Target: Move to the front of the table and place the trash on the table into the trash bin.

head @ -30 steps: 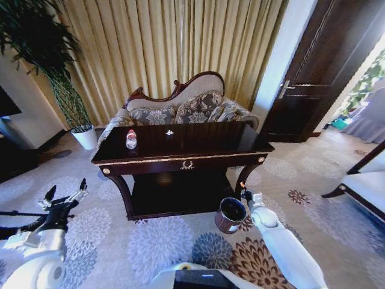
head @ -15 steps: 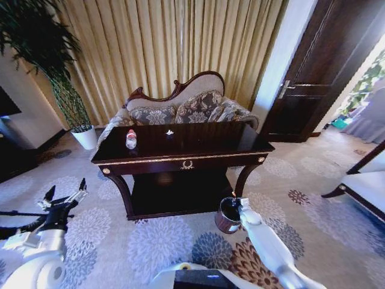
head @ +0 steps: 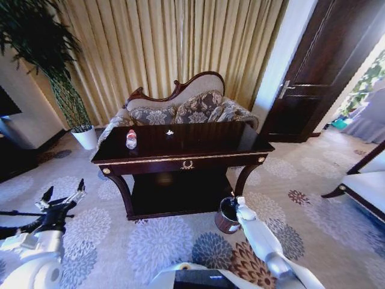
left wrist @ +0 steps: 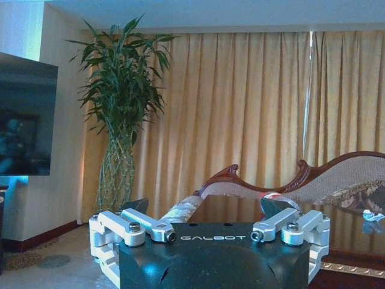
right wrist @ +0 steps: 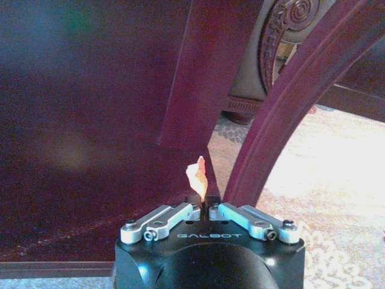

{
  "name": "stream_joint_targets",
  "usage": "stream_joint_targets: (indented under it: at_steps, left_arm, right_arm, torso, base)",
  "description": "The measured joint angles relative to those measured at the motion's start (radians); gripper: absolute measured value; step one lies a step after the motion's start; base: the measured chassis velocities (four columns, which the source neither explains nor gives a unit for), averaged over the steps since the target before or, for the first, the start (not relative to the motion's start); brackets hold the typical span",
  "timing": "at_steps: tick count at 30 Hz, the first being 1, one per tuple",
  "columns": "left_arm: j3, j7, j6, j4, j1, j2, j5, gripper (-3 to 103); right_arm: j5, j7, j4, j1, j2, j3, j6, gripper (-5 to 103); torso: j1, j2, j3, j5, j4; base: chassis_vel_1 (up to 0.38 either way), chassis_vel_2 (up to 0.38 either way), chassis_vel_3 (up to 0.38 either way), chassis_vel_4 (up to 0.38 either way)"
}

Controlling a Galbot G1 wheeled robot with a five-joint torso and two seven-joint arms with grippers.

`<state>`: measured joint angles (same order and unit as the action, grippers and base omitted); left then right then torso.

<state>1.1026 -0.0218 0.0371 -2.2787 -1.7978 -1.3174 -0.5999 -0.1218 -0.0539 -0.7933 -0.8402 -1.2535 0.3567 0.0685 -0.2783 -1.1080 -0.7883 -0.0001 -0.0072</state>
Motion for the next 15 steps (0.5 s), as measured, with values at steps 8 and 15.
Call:
stream_joint_targets:
  at_steps: [8,15]
  left_arm:
    - [-0.003,0.002,0.001,-0.003,0.001,-0.003,0.0,100]
    - [-0.007,0.007,0.001,-0.003,-0.001,-0.007,0.003,100]
  right_arm:
    - [-0.005,0.0,-0.031,-0.02,0.019,0.01,0.0,9]
    - [-0.006,0.0,-0.043,-0.039,0.019,0.026,0.001,37]
  torso:
    - [0.0,0.0,0.0,0.0,0.0]
    - [0.0,0.0,0.0,0.0001,0.0]
  base:
    - [0.0,0.0,0.0,0.0]
    - [0.0,0.0,0.0,0.0]
